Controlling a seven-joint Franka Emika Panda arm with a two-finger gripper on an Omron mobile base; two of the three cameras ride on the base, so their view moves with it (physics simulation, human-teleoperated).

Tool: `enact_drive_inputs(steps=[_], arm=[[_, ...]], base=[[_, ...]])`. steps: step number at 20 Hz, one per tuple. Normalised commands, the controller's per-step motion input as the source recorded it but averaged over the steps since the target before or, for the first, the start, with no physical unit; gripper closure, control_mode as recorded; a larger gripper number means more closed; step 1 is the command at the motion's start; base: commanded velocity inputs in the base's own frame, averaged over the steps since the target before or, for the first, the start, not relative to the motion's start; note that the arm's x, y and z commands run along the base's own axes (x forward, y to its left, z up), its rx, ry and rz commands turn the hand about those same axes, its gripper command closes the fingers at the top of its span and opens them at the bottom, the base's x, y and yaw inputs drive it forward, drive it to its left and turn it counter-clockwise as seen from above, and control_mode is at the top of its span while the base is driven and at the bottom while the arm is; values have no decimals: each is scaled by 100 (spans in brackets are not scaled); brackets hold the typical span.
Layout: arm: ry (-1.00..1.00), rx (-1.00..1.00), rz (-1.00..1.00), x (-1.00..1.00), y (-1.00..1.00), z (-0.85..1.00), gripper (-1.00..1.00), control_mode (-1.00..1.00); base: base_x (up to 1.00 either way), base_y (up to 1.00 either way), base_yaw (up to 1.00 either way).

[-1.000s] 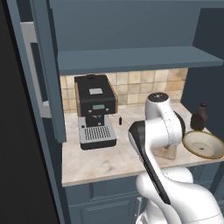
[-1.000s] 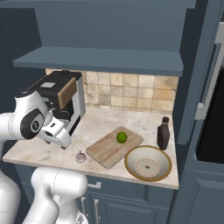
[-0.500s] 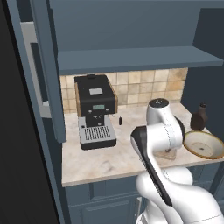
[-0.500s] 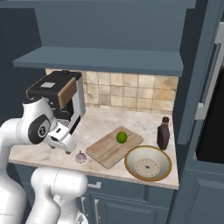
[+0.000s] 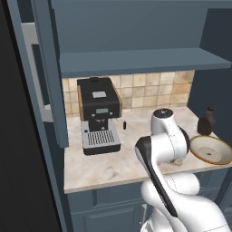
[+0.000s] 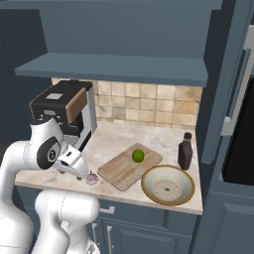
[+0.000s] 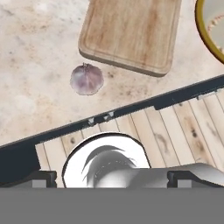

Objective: Open the cabinet. Place the bowl and condiment on the counter. Then place the lime and garlic on the cutting board.

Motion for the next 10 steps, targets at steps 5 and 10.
enact_drive_inputs(steps=[5, 10], arm=[[0, 0, 0, 17, 0, -22, -100, -100], [2, 0, 0, 27, 0, -19, -100, -100]], base=[[0, 0, 0], [0, 0, 0]])
